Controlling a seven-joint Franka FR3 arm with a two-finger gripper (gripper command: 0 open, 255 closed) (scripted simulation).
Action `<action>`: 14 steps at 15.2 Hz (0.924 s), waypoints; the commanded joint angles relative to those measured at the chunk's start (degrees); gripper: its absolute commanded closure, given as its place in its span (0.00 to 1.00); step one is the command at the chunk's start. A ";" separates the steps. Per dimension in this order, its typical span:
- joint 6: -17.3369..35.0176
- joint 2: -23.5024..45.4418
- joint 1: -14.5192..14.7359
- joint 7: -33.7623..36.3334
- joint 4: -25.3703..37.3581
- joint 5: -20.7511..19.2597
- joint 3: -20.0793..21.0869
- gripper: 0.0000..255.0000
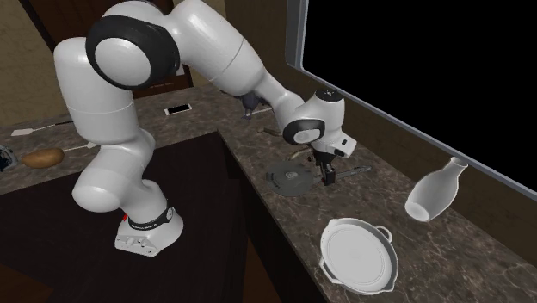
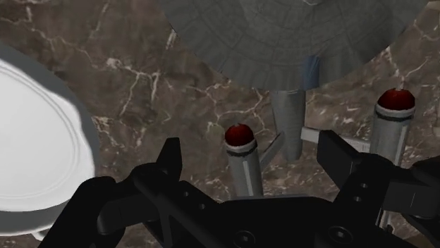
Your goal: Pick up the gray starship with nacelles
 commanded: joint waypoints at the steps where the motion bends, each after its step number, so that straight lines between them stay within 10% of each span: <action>1: 1.38 1.35 0.07 -0.01 0.04 -0.26 -0.12 0.00; 7: 4.43 4.04 0.33 0.23 -0.35 -0.85 -0.42 0.00; 8: 4.42 4.02 0.35 0.27 -0.36 -0.86 -0.41 1.00; 14: 4.40 3.99 0.38 0.31 -0.37 -0.86 -0.41 1.00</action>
